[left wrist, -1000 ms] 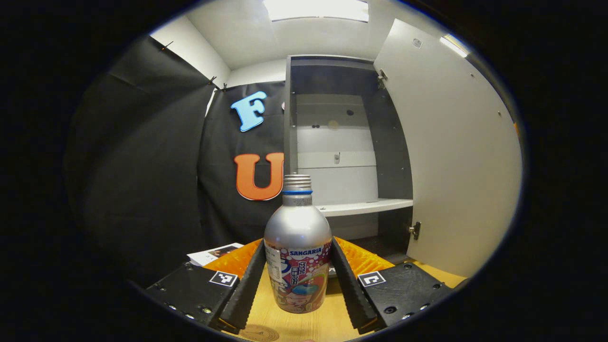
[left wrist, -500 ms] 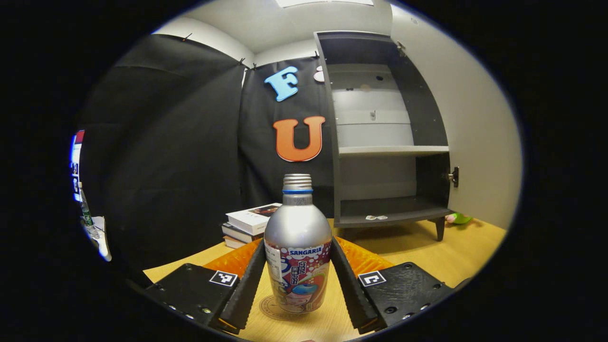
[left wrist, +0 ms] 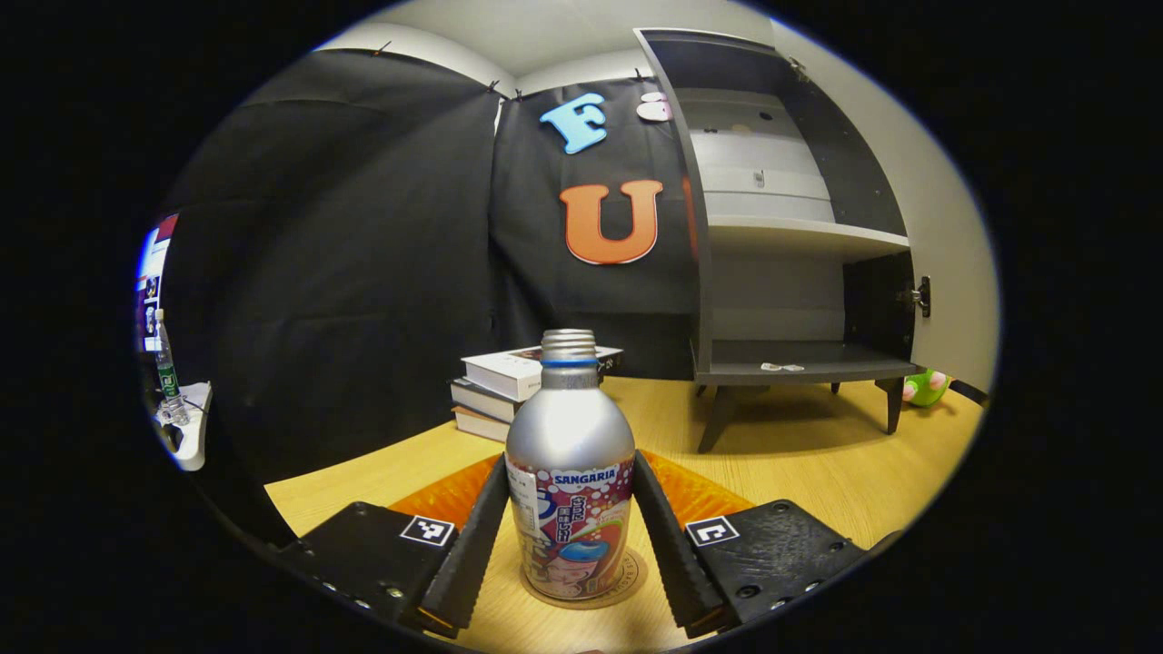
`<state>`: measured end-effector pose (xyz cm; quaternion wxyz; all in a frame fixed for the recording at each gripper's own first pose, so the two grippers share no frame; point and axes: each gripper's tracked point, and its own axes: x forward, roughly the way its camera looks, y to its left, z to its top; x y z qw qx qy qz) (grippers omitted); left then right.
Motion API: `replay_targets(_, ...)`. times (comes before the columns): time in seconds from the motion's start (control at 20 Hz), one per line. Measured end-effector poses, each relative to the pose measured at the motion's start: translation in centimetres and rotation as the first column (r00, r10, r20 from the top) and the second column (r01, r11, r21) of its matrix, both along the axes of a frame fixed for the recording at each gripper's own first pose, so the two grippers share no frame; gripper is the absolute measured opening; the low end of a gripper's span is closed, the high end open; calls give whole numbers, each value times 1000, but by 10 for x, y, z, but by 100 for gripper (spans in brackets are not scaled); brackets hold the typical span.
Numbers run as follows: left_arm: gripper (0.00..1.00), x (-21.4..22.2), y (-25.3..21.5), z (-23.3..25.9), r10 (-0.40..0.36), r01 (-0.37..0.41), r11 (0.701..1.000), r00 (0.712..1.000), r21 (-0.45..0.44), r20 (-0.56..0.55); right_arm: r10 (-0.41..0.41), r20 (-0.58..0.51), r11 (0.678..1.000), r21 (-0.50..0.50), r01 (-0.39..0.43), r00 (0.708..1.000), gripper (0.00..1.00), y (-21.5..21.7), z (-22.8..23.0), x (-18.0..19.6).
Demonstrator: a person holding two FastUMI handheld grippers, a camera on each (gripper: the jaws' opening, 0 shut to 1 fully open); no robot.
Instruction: Open the cabinet door with the right hand, grasp the bottle in the cabinet with the left hand and place it on the coaster, then close the cabinet door with the right hand.
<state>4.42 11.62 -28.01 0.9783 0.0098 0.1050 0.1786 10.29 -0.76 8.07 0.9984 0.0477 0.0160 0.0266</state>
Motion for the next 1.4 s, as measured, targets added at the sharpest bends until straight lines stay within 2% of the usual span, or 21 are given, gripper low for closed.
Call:
replay_targets(0.3,77,3,5,0,5,-6,1000,1000,10,29,-2,1,1000,0,2,1000,86,4,1,1)
replay_targets(0.75,80,-7,-2,-5,-8,8,1000,1000,18,12,-2,4,1000,2,2,1000,85,5,2,3)
replay_targets(0.8,90,-8,-2,-4,-10,10,1000,1000,12,12,-4,4,1000,0,4,1000,85,5,3,3)
replay_targets(0.85,90,-9,-3,-5,-12,12,1000,1000,7,11,-5,4,1000,-3,5,1000,85,5,3,3)
replay_targets(0.9,80,-9,-5,-6,-24,24,1000,1000,2,12,-4,3,1000,-5,4,1000,85,5,3,3)
replay_targets(0.95,84,-9,-4,-5,-25,25,1000,1000,4,14,-4,1,1000,-5,4,1000,85,5,2,3)
replay_targets(1.0,99,-9,-3,-4,-29,29,1000,999,6,13,-3,1,1000,-6,3,1000,85,5,3,4)
replay_targets(1.05,95,-9,-3,-4,-28,28,1000,999,10,14,-3,1,1000,-8,3,1000,85,5,2,4)
replay_targets(1.2,97,-11,-4,4,-29,29,1000,999,5,23,-5,2,1000,-11,5,1000,85,5,4,5)
replay_targets(1.4,97,-18,-1,48,-41,38,999,996,32,79,-3,6,1000,-13,3,1000,85,5,2,4)
